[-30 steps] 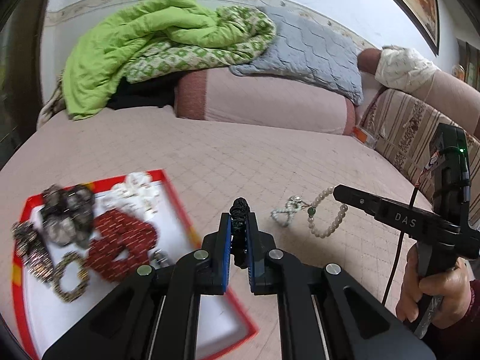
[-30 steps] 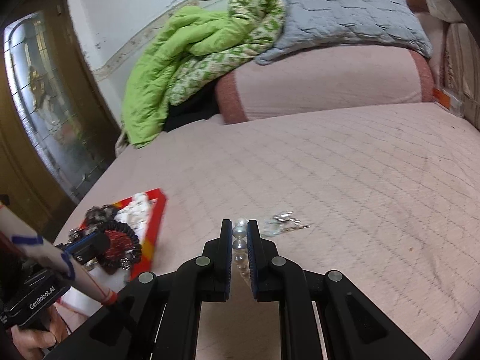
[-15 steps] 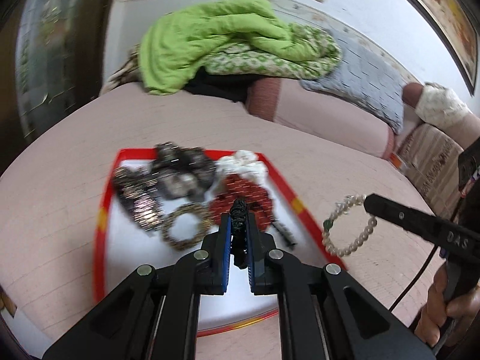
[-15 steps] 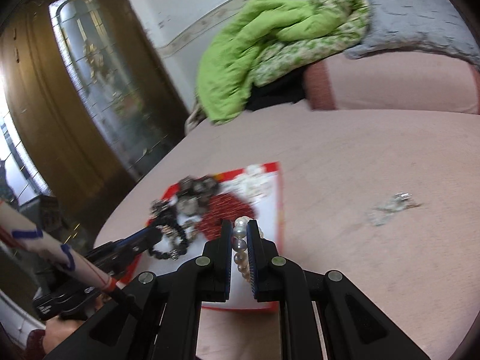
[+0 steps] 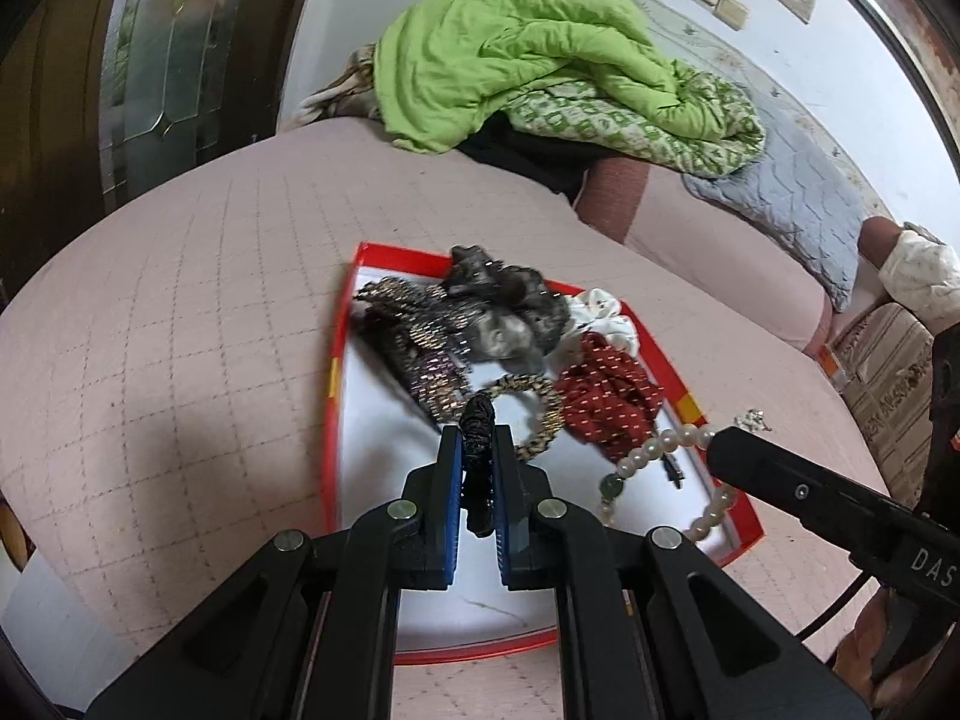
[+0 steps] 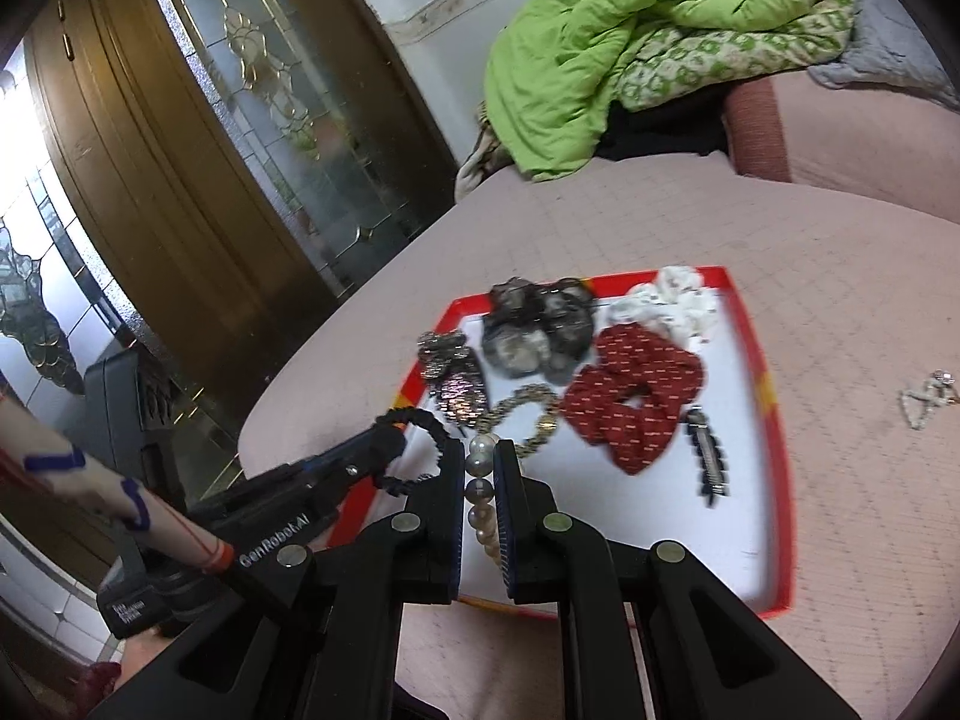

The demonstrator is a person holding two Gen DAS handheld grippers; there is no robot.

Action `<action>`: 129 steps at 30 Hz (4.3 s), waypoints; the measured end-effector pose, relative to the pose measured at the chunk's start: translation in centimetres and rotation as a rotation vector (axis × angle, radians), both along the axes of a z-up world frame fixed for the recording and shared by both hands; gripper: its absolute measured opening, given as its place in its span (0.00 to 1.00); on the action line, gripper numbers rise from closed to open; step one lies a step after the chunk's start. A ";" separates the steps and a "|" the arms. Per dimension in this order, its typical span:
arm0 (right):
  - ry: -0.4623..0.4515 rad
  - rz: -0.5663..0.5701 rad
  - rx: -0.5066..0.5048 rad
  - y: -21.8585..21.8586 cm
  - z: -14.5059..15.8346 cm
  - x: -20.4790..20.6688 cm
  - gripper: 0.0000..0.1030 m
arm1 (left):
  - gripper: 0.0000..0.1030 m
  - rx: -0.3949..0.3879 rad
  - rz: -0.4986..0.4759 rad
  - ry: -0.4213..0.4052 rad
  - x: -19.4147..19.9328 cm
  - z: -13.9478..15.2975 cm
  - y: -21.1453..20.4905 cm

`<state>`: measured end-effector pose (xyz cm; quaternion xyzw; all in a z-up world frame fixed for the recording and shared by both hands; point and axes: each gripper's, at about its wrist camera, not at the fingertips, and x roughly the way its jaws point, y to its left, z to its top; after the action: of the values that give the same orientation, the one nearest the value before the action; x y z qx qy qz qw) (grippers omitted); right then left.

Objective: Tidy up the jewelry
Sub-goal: 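Carry black bracelet and pearl bracelet to the tray and open both grippers, then move left gripper to the jade-bead bracelet and grasp it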

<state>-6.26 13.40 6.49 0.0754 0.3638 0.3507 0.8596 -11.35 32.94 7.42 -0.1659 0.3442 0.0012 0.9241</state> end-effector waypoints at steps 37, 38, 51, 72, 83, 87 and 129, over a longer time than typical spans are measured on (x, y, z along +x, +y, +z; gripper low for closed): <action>0.131 -0.081 -0.132 1.0 -6.2 5.0 0.11 | 0.08 0.041 0.082 0.116 2.5 -2.4 0.8; 0.133 -0.081 -0.133 1.0 -6.2 5.0 0.11 | 0.08 0.041 0.081 0.117 2.5 -2.4 0.8; 0.122 -0.070 -0.147 0.8 -5.8 4.6 0.13 | 0.24 0.064 0.088 0.097 2.5 -1.9 0.4; 0.053 -0.193 -0.032 -9.6 0.0 -0.4 0.14 | 0.28 0.226 -0.043 -0.041 -0.3 1.6 -9.0; -0.006 -0.336 0.002 -19.3 3.0 -4.7 0.14 | 0.30 0.303 -0.229 -0.097 -2.7 4.7 -19.8; -0.025 -0.387 0.021 -22.4 4.1 -6.1 0.14 | 0.30 0.329 -0.274 -0.130 -3.4 6.3 -23.0; 0.143 -0.610 0.084 -30.7 0.4 1.9 0.24 | 0.40 0.197 -0.410 0.016 8.8 2.5 -28.0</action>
<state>-4.35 -17.35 6.84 0.2409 0.3693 0.0850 0.8935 -2.52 4.98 9.91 -0.0016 0.3763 -0.1518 0.9140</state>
